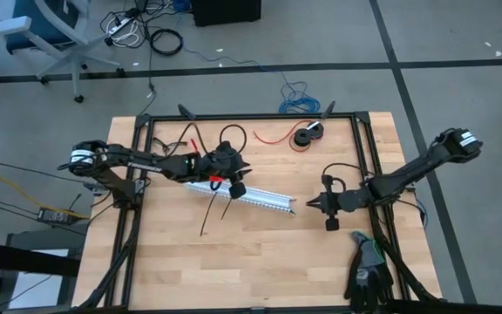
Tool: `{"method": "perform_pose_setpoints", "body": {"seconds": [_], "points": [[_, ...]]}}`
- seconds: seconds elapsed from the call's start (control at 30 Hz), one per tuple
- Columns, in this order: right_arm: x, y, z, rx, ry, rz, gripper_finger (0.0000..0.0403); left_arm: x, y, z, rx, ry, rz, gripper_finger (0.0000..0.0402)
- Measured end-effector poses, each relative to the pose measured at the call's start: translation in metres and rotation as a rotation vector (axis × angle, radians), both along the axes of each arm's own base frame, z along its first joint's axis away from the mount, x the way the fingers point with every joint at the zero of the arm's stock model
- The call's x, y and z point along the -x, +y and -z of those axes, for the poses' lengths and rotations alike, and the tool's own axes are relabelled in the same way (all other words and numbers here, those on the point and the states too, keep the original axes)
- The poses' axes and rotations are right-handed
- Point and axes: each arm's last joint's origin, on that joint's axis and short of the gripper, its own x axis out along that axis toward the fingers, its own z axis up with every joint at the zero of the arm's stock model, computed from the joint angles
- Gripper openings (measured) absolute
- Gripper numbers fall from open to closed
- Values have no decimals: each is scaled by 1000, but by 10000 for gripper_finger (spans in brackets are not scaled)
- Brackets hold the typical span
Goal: Ziptie cables
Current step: Close the white cable duct
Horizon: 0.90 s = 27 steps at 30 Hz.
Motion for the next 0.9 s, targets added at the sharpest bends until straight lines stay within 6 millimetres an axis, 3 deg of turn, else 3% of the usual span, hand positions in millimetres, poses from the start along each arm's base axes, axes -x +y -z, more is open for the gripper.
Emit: {"method": "perform_pose_setpoints", "body": {"seconds": [0.43,0.9], "points": [[-26,9,17,183,-61,-50,67,-1,0,1,62,-17,-38,94],[-43,11,41,288,-76,-63,67,-1,0,1,77,-22,-48,94]]}}
